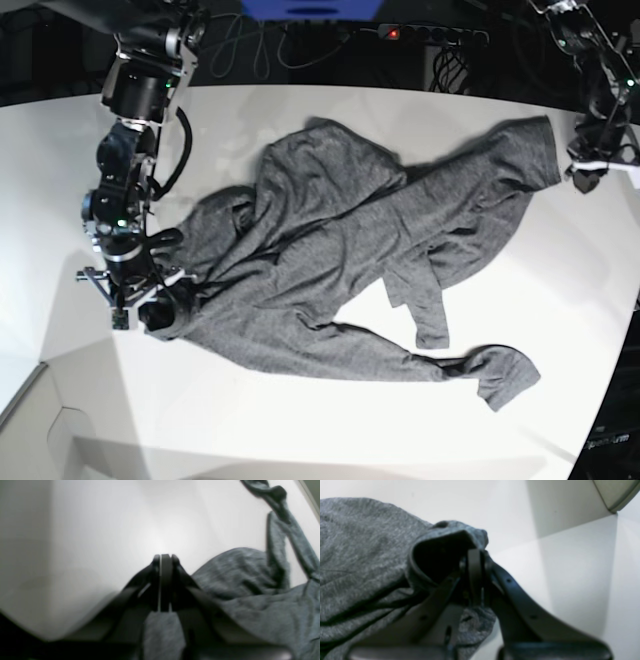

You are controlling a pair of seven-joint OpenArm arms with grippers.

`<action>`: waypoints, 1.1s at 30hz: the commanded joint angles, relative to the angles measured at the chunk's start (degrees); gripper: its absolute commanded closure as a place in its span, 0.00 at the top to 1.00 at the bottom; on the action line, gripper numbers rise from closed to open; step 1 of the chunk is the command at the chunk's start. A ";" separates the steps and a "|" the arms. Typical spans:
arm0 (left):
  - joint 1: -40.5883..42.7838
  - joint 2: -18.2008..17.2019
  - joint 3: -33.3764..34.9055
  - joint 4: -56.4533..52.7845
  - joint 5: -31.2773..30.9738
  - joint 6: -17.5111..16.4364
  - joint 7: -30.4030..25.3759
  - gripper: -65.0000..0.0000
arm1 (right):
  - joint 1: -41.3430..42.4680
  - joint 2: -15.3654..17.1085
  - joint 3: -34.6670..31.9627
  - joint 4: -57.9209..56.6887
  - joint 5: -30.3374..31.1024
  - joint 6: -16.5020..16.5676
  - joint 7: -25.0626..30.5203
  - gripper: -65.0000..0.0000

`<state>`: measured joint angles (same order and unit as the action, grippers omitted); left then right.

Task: Layout the t-shirt on the table in an organized manner, then fold the t-shirt properly
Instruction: 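Stretch the shirt between both grippers and lay it on the table, then lift the shirt with both grippers and swing it across the table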

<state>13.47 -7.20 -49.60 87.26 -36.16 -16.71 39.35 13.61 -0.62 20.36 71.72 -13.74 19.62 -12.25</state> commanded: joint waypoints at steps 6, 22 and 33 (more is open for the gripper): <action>-0.16 -0.67 -0.11 -1.51 -0.72 -0.65 -0.89 0.41 | 1.38 0.58 -0.27 1.20 0.33 -0.14 1.75 0.00; -3.06 -1.72 6.31 -11.44 -0.72 -0.74 -1.42 0.44 | 1.30 0.58 -0.27 1.20 0.24 -0.14 1.75 0.00; -2.71 -1.81 6.57 -10.21 -1.24 -0.74 -0.98 0.00 | 1.30 0.58 -0.10 1.20 0.15 -0.14 1.75 0.00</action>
<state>10.63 -8.51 -43.00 76.29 -37.67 -17.80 37.65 13.61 -0.47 20.25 71.72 -13.80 19.62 -12.23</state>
